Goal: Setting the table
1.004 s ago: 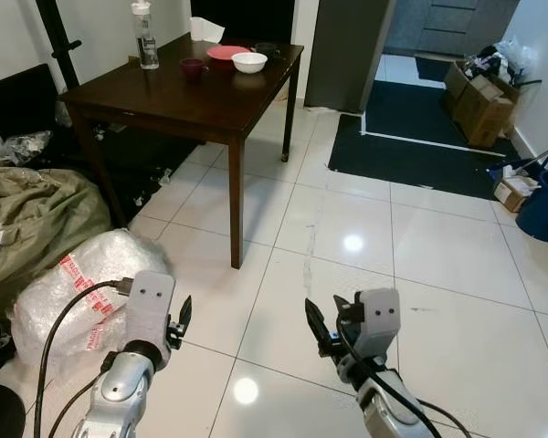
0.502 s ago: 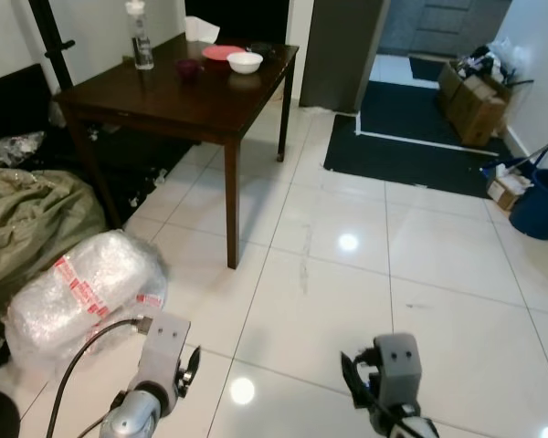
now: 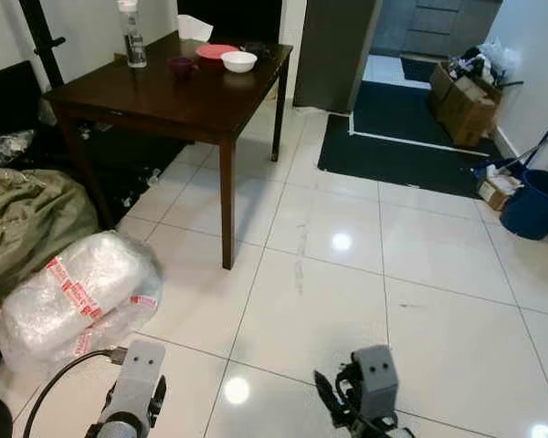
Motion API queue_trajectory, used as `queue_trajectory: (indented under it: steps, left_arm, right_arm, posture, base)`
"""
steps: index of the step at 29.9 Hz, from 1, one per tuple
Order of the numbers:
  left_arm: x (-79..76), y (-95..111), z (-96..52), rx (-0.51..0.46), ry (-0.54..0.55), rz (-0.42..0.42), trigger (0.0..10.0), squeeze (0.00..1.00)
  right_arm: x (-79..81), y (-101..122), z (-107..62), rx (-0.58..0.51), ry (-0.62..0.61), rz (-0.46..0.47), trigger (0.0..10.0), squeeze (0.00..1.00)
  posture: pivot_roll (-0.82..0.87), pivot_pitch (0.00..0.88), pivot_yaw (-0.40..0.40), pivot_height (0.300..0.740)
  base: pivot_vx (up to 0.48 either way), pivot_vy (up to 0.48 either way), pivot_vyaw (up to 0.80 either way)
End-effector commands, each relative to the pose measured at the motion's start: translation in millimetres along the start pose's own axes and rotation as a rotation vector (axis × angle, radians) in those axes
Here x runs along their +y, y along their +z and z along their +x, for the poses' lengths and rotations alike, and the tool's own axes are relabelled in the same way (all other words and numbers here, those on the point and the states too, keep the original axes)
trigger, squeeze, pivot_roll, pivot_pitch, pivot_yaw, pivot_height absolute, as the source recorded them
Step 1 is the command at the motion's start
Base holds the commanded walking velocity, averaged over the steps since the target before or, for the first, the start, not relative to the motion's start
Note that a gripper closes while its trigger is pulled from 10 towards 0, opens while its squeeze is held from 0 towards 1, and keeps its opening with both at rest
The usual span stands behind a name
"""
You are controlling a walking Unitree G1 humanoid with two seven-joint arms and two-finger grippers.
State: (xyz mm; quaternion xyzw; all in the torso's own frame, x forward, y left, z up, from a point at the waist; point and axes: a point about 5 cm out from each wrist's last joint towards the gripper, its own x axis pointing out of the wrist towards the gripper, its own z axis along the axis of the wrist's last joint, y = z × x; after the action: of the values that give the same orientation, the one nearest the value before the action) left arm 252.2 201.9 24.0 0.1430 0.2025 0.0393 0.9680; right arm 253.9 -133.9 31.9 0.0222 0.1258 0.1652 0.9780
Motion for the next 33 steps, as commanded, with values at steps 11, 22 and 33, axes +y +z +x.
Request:
queue_trajectory:
  steps: [11,22,33]
  left_arm:
    - [-3.0,-11.9,-5.9,-0.019,-0.023,0.007,10.0,0.0]
    - [-5.3,-8.6,-2.4,-0.055,-0.056,0.023,10.0,0.0]
    - [-8.7,-5.4,-0.5,-0.075,-0.08,0.015,10.0,0.0]
  right_arm:
    - [7.4,-22.4,-2.4,0.081,0.064,0.0,10.0,0.0]
    - [0.2,-28.2,-3.5,0.082,0.032,0.021,10.0,0.0]
    - [-2.9,-27.9,-2.7,0.076,0.022,0.019,10.0,0.0]
  posture:
    - [0.05,0.107,0.003,0.74]
    - [0.05,0.111,0.014,0.74]
    - [0.04,0.107,0.015,0.74]
  base:
    - [0.0,0.0,0.0]
    - [0.0,0.0,0.0]
    - [0.0,0.0,0.0]
